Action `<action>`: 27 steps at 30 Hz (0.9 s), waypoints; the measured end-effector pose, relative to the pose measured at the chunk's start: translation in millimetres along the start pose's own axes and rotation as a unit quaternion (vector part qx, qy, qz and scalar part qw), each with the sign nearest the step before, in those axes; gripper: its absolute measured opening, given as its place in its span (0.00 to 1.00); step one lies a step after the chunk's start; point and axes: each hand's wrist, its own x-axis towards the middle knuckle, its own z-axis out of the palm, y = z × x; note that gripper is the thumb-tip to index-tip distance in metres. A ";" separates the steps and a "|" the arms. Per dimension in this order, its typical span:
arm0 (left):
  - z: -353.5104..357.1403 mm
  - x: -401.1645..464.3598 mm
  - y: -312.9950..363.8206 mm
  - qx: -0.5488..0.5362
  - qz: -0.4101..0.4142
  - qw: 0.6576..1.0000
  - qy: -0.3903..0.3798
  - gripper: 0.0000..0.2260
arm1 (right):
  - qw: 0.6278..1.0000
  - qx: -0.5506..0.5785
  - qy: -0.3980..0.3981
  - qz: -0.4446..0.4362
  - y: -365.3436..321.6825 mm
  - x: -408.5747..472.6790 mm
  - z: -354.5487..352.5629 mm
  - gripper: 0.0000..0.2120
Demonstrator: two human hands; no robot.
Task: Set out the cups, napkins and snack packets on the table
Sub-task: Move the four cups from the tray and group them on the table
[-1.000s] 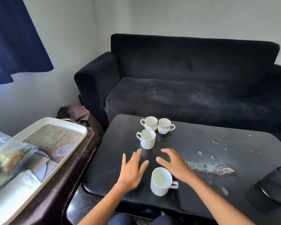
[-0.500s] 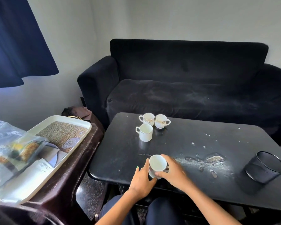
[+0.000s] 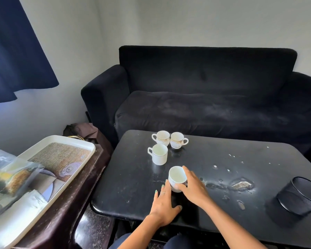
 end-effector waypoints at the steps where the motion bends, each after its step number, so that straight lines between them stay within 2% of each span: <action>1: 0.9 6.1 -0.2 0.008 -0.002 1.000 0.005 0.43 | 1.000 -0.003 0.003 0.005 0.0 6.5 -0.7 0.36; 6: 0.9 34.3 -4.6 0.058 -0.028 0.997 0.037 0.41 | 1.000 0.007 0.011 0.015 0.3 37.2 -4.0 0.36; 11: -1.5 54.2 -11.8 0.114 -0.021 0.991 0.059 0.38 | 0.999 0.001 0.023 0.023 -0.5 64.4 -7.1 0.35; 19: -0.8 69.0 -15.7 0.116 -0.002 0.988 0.105 0.36 | 0.999 -0.023 0.041 0.016 0.1 89.3 -8.4 0.36; 21: 0.0 65.2 -16.0 0.074 0.003 0.984 0.165 0.32 | 0.996 -0.033 0.077 0.017 -1.3 87.5 -8.5 0.40; 22: -0.6 63.3 -15.5 0.037 -0.003 0.975 0.219 0.30 | 0.992 -0.008 0.124 0.021 -1.7 82.8 -6.2 0.43; 25: -8.7 64.7 -12.5 -0.069 -0.078 0.920 0.377 0.26 | 0.940 0.176 0.284 0.067 -1.5 58.8 12.5 0.45; 27: -13.6 72.0 -14.6 -0.076 -0.139 0.901 0.403 0.30 | 0.915 0.225 0.316 0.111 1.6 43.9 32.6 0.45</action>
